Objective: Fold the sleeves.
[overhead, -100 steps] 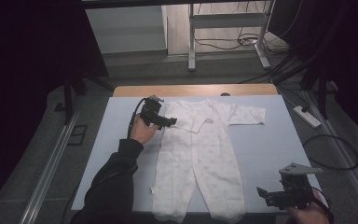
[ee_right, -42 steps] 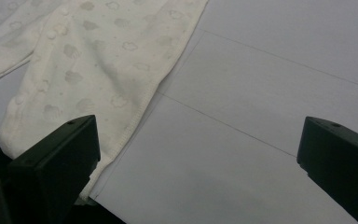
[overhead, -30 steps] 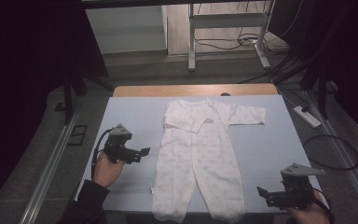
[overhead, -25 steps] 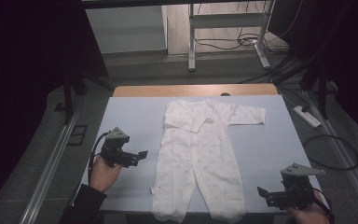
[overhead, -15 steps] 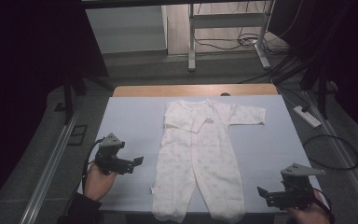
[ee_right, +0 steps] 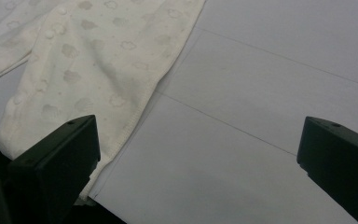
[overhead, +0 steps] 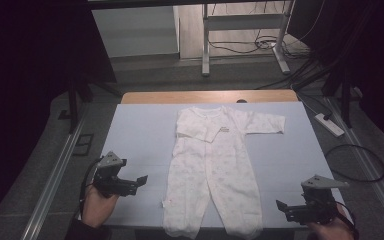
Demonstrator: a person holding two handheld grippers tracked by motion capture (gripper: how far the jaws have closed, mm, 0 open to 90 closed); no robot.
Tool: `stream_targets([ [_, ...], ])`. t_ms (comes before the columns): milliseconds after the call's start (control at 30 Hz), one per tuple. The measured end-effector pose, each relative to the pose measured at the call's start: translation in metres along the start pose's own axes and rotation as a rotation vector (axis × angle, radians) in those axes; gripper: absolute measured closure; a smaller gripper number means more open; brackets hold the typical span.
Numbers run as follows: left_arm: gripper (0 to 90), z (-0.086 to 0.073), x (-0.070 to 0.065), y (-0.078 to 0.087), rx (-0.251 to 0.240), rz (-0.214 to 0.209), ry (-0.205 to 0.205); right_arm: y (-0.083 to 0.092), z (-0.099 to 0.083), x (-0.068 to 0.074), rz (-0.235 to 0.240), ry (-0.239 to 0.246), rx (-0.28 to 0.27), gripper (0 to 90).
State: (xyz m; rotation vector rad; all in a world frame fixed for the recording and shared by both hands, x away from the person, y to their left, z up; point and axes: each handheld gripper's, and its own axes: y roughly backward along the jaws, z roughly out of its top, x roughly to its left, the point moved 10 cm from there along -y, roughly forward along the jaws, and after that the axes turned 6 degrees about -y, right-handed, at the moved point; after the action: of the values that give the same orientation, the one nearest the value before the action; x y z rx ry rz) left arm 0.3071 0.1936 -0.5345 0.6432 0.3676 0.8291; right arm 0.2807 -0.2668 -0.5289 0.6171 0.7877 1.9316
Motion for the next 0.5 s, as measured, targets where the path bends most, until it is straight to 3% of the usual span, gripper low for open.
stream_targets([
  [500,0.0,-0.018,-0.007,0.019,-0.03,0.011,0.027,0.0,0.0,0.0,-0.002,-0.006,0.002,0.0],
])
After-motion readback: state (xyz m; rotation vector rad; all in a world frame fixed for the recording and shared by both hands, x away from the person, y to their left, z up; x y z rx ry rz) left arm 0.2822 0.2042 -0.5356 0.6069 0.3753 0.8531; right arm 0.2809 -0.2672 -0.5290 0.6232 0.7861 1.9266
